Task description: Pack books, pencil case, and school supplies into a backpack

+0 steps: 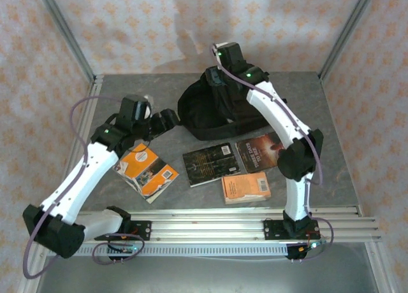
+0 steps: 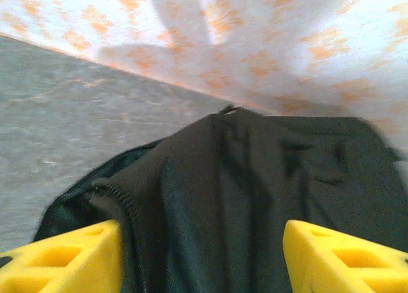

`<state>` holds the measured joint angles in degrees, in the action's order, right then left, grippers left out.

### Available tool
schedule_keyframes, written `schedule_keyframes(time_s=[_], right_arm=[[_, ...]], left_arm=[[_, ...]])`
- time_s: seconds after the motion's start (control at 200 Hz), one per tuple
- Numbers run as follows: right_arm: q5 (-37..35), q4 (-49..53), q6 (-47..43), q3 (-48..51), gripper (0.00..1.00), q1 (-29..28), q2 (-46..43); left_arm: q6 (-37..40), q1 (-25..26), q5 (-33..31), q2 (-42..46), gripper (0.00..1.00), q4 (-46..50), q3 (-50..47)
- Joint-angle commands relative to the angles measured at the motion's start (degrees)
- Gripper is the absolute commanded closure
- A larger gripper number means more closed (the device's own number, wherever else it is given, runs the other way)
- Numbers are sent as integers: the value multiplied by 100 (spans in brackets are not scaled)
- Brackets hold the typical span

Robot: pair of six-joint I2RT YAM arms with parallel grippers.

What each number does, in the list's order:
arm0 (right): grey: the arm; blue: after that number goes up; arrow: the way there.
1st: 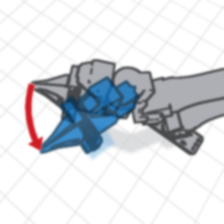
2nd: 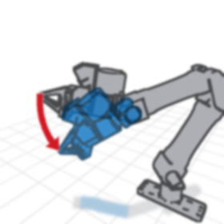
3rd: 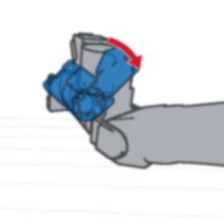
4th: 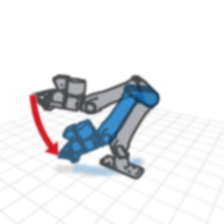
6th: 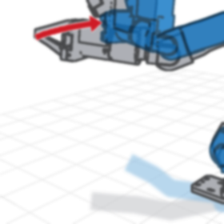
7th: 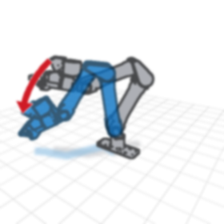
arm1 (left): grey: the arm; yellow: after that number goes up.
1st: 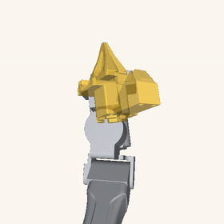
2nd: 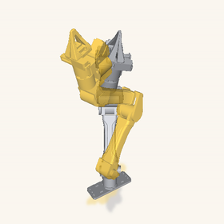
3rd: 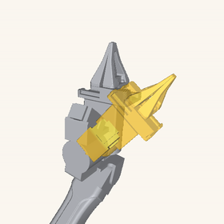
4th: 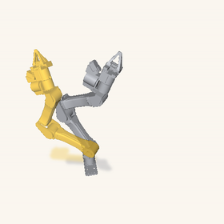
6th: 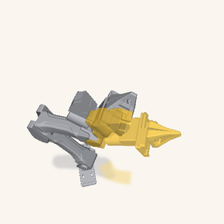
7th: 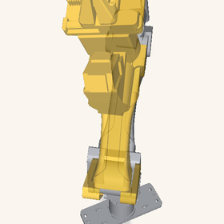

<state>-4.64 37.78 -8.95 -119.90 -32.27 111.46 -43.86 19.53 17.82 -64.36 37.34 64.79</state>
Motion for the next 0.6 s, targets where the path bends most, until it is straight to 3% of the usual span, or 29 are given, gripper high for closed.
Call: schedule_keyframes(time_s=[0.0, 0.07, 0.18, 0.3, 0.435, 0.595], right_arm=[[-2678, -294, -698, 636, 36, -687, -909], [-3087, -798, -1037, 1266, 36, -1048, -1277], [-2746, -504, -153, 1660, 33, -1223, -1642], [-1130, 234, 1181, 1935, 31, -1229, -1763], [1046, -596, 2057, 3011, 20, -1332, -1732], [2301, -1499, 2632, 3486, 27, -1729, -1029]], left_arm=[[94, -165, -1104, 666, 14, 802, -303], [44, -306, -1390, 1025, 11, 1026, -513], [14, -452, -1521, 1455, 11, 1134, -932], [-120, -647, -1652, 1681, 10, 1405, -1358], [-587, -1273, -1407, 1967, 11, 1569, -2106], [-1040, -2180, -712, 2364, 17, 1259, -3219]])
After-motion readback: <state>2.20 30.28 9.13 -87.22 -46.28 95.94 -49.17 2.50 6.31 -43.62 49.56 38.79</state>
